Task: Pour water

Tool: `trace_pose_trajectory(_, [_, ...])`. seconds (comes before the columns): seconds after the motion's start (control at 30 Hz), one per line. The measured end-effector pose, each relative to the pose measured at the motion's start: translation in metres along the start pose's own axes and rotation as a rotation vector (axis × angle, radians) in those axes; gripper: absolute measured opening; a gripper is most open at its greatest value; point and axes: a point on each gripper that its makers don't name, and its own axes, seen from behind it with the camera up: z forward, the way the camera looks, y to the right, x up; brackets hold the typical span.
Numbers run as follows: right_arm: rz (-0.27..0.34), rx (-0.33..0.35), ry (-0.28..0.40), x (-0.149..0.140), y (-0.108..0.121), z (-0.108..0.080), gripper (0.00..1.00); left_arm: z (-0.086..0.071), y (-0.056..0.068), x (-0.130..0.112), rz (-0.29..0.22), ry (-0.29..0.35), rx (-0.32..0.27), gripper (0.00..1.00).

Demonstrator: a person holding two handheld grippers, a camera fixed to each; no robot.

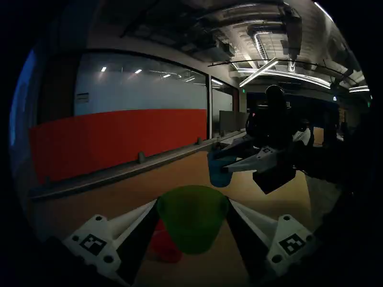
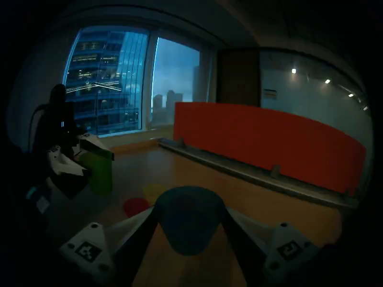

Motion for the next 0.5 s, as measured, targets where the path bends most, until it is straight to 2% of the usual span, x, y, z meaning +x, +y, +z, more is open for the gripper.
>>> trace_pose_trajectory(0.27, [-0.004, -0.006, 0.068, 0.028, 0.000, -0.003, 0.91, 0.001, 0.005, 0.002, -0.009, 0.013, -0.006, 0.90])
trace_pose_trajectory(0.5, [-0.001, -0.010, 0.121, 0.052, 0.002, -0.004, 0.91, 0.003, 0.006, 0.003, 0.003, 0.011, -0.007, 0.90])
